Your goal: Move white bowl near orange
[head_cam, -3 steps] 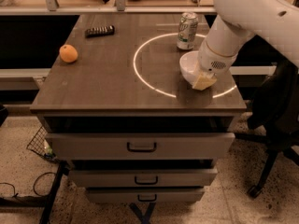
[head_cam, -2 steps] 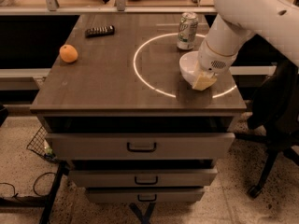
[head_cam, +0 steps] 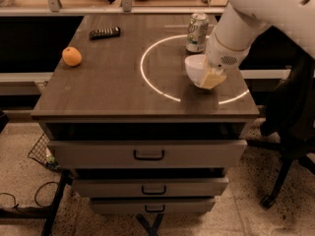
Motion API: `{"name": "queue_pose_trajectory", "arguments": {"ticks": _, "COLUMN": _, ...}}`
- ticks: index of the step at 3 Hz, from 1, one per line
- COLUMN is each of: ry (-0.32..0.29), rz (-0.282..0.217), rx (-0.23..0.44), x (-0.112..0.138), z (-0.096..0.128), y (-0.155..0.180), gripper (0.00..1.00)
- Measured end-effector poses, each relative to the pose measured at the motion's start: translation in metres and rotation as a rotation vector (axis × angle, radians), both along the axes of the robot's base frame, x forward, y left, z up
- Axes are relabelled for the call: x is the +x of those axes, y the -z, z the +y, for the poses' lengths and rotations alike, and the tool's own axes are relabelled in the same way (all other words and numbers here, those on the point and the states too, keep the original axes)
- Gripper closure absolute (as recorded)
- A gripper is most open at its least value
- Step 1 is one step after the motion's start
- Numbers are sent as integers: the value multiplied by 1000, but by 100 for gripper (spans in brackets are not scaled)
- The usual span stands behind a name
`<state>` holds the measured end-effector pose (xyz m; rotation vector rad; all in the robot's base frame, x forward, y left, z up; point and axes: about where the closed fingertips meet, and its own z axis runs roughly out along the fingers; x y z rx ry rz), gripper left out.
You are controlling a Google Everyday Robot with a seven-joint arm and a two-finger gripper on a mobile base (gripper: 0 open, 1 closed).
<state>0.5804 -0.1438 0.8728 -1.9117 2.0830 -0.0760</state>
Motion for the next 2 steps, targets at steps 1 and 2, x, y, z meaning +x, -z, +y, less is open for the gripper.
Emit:
{"name": "queue_pose_trajectory", "arguments": {"ticks": 1, "ry": -74, "rz": -101, "rx": -20, "x": -6, "z": 22, "y": -48, "gripper": 100}}
{"name": "queue_pose_trajectory", "arguments": {"ticks": 2, "ry": -173, "rz": -208, "rx": -29, "x": -13, "z": 57, "y": -95, "gripper": 100}}
